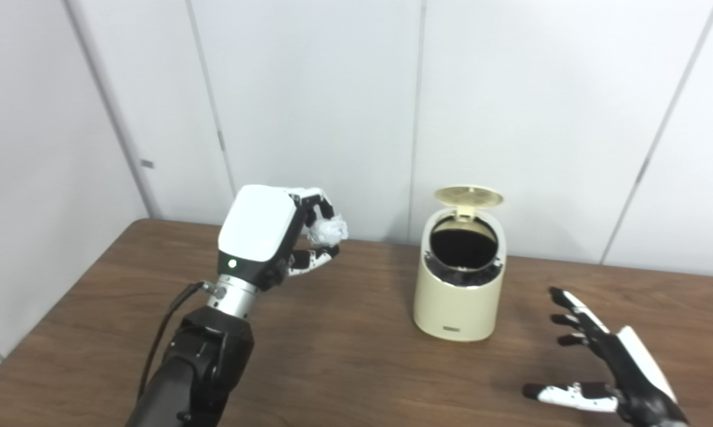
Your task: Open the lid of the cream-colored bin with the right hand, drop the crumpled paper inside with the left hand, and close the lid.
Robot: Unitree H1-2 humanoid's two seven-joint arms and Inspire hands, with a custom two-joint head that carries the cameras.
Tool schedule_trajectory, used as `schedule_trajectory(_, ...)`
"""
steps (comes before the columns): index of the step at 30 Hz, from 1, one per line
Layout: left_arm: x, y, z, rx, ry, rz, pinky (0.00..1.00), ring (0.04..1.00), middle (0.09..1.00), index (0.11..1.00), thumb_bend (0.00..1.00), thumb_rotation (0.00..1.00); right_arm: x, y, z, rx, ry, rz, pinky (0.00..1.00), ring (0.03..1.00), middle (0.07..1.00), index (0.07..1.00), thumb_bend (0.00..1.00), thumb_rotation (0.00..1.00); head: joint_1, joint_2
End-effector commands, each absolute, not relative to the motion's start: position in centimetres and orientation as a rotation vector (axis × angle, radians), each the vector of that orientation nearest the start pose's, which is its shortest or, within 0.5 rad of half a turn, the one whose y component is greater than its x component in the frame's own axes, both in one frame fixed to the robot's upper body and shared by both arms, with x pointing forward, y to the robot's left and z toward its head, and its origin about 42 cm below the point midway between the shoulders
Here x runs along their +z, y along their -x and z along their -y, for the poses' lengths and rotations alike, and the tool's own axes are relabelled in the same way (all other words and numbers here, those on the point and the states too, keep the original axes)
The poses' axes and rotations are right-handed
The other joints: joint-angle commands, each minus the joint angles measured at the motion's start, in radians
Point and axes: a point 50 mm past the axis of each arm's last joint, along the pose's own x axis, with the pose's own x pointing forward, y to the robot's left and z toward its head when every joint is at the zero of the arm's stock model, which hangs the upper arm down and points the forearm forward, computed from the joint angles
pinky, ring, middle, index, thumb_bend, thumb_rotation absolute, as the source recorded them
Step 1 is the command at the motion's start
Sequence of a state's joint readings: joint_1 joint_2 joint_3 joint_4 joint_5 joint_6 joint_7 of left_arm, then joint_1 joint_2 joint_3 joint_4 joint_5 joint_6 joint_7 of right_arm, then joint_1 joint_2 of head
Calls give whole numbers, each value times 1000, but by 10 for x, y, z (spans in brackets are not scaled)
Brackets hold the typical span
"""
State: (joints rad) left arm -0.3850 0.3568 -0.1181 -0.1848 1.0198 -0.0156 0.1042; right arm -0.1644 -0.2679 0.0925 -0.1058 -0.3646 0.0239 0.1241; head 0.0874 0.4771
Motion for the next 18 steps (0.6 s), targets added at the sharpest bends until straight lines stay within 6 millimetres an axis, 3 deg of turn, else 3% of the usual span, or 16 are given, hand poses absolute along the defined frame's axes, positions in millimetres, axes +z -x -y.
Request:
schedule_trajectory(1,304,-375,-236,232,-1287,816,327,379,441,519,521,0,188,-336,245,178,650,309,723,858,938,925,778,217,-23,-5)
schedule_trajectory(7,302,-388,-211,163,-1237,844,295,345,414,518,519,0,187,-336,238,177,669,303,680,841,940,929,771,233,-74,-21)
schedule_trajectory(12,298,-398,-191,118,-1210,875,332,400,448,508,523,0,186,-336,233,172,684,298,651,830,934,923,771,242,-107,-34)
schedule_trajectory(18,292,-410,-168,77,-1170,904,323,393,448,508,523,0,185,-337,227,157,713,293,664,831,924,915,777,269,-141,-49)
